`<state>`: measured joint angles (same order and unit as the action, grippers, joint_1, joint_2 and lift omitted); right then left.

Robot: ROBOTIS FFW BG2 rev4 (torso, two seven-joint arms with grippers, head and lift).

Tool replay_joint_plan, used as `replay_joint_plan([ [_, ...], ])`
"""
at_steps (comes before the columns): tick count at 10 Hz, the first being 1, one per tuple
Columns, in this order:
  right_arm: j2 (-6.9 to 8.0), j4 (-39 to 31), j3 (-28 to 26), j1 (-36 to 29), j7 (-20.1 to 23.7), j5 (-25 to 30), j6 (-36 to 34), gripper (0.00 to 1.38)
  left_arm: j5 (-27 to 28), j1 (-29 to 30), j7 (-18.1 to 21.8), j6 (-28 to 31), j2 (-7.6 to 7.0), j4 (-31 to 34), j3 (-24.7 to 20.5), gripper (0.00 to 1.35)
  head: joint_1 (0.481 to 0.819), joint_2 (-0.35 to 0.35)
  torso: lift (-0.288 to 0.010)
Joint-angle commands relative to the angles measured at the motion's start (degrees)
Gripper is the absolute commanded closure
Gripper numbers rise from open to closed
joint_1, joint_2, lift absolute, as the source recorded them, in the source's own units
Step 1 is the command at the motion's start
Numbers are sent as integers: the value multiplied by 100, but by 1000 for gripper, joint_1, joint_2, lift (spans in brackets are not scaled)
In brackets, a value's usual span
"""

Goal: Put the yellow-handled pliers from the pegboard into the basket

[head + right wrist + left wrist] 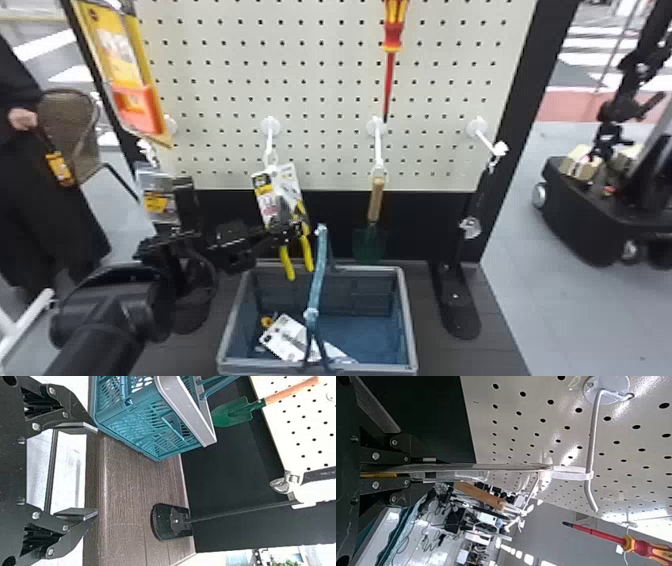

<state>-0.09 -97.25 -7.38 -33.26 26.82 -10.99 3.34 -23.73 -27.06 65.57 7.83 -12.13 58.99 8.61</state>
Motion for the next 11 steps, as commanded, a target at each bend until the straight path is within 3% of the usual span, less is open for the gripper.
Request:
replay_joint_plan([
  [1, 14, 0, 0, 1, -1, 0, 0, 525, 0, 2, 0, 9, 0, 43, 0, 1216, 549, 0, -100],
  [7, 14, 0, 0, 38, -1, 0, 0, 525, 0, 76, 0, 70, -9, 198, -18, 1216, 549, 0, -100],
  [9, 14, 14, 0, 50, -1, 0, 0, 525, 211, 519, -35, 448, -18, 1196, -264, 1216, 549, 0, -100],
  [11, 14, 0, 0, 25, -1, 0, 0, 525, 211, 876, -79, 606, 9, 1716, -439, 1216, 549, 0, -100],
])
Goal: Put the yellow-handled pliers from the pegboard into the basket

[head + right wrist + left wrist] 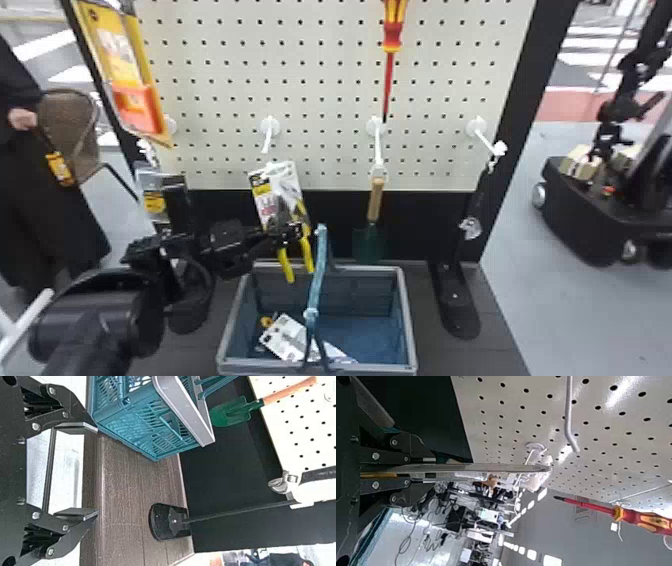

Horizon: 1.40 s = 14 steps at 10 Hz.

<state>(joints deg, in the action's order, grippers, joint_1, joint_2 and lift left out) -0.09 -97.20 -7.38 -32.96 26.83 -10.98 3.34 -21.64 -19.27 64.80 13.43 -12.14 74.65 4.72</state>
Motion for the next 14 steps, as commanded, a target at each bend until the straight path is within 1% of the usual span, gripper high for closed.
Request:
replay_joint_plan([
  [1, 14, -4, 0, -5, -3, 0, 0, 525, -16, 183, -12, 55, 36, 220, -59, 1216, 549, 0, -100],
  [3, 14, -18, 0, 20, 6, -9, 0, 525, -42, 380, -3, 125, 98, 403, -24, 1216, 549, 0, -100],
  [5, 14, -18, 0, 8, 6, -18, 0, 525, -77, 639, -3, 90, 151, 417, -67, 1216, 549, 0, -100],
  [7, 14, -18, 0, -41, 6, -18, 0, 525, -157, 946, -3, 116, 151, 417, -94, 1216, 549, 0, -100],
  [8, 14, -18, 0, -41, 6, -18, 0, 525, -139, 1020, -3, 151, 124, 417, -76, 1216, 549, 0, -100],
  [9, 14, -18, 0, -17, 6, -18, 0, 525, -113, 1008, -3, 248, 36, 417, -50, 1216, 549, 0, -100],
  [10, 14, -18, 0, -5, 6, -9, 0, 525, -34, 885, 23, 353, -122, 417, 20, 1216, 549, 0, -100],
  [12, 14, -18, 0, -5, 6, -9, 0, 525, 81, 491, 129, 494, -526, 417, 363, 1216, 549, 0, -100],
  [13, 14, -4, 0, -5, -3, -9, 0, 525, 81, 368, 138, 485, -596, 417, 460, 1216, 549, 0, -100],
  [14, 14, 10, 0, 8, -3, -9, 0, 525, 81, 343, 138, 494, -596, 417, 504, 1216, 549, 0, -100],
])
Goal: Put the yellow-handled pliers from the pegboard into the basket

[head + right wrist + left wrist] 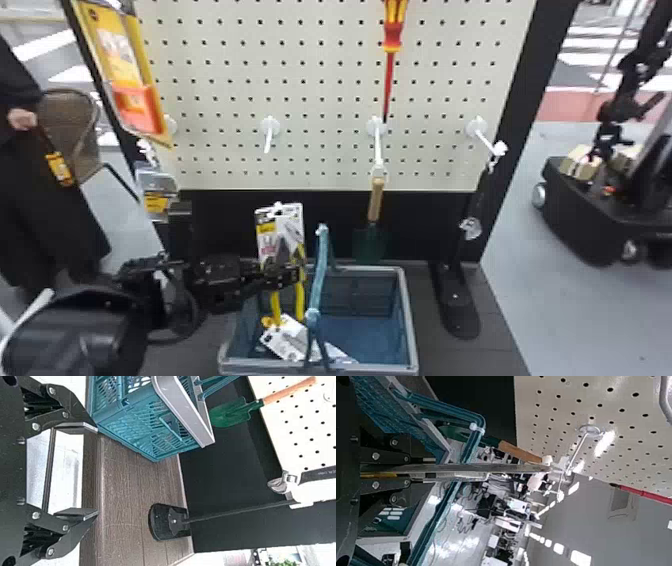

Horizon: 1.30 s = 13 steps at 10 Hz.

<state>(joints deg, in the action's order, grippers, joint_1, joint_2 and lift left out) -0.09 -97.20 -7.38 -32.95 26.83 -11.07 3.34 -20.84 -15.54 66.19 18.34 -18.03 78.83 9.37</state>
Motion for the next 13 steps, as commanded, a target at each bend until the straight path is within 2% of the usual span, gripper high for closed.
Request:
replay_joint_plan([
  [1, 14, 10, 0, -6, 6, -9, 0, 525, 18, -55, 25, 38, -8, 0, 144, 1216, 549, 0, -100],
  [4, 14, -4, 0, 19, -3, -18, 0, 525, 493, -166, 166, 249, -96, 0, 363, 1216, 549, 0, -100],
  [7, 14, -4, 0, 7, -3, -18, 0, 525, 546, -80, 228, 372, -166, -183, 407, 1216, 549, 0, -100],
  [11, 14, 10, 9, 7, -3, -9, 0, 525, 537, -129, 315, 460, -183, -465, 653, 1214, 549, 0, -100],
  [12, 14, 10, 0, 7, -3, -9, 0, 525, 519, -129, 307, 460, -175, -465, 653, 1101, 549, 0, -100],
  [13, 14, 10, 9, 7, -3, -18, 0, 525, 387, -141, 210, 310, -166, -465, 618, 610, 549, 0, -100],
])
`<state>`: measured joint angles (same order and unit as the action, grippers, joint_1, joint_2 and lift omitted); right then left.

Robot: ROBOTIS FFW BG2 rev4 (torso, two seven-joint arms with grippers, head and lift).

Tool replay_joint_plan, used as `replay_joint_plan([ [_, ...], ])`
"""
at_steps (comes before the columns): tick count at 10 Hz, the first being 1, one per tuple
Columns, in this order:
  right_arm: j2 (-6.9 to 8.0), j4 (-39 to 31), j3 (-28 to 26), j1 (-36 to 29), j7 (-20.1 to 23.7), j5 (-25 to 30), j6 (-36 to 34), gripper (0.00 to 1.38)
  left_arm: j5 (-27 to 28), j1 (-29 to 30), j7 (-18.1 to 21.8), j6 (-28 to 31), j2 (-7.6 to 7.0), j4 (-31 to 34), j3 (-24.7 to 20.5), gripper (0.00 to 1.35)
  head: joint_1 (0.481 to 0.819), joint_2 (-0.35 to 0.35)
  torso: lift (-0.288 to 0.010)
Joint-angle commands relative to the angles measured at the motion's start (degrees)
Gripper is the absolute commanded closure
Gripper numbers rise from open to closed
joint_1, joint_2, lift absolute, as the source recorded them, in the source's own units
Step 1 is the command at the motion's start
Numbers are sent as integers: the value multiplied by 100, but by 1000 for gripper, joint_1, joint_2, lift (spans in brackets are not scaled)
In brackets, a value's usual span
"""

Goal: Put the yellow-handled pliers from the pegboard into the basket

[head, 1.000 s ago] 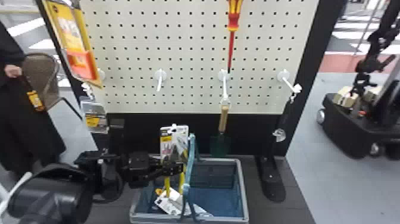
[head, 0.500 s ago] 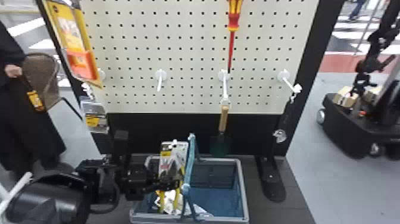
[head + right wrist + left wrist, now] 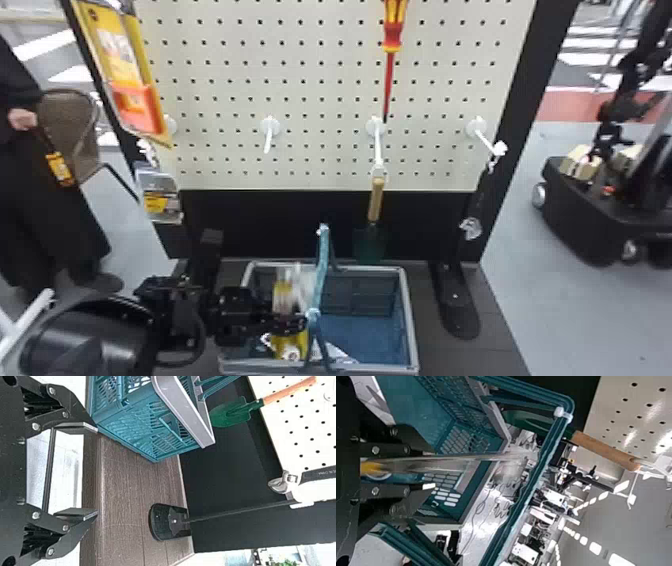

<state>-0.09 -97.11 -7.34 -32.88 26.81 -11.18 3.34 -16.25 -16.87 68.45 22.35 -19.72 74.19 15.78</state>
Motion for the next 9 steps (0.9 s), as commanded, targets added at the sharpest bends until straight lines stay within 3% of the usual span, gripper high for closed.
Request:
replay_joint_plan([
  [1, 14, 0, 4, 0, 0, -7, 0, 525, -142, -20, -42, -213, 30, -1, -75, 133, 549, 0, -100],
  [2, 14, 0, 4, 0, 0, -7, 0, 525, -142, -45, -69, -275, 30, 13, -93, 45, 549, 0, -100],
  [4, 14, 0, 4, -12, 0, -7, 0, 525, -195, 4, -104, -310, 30, -1, -128, 242, 549, 0, -100],
  [9, 14, -14, 4, -12, 0, -7, 0, 525, -203, 17, -113, -345, 48, 13, -163, 268, 549, 0, -100],
])
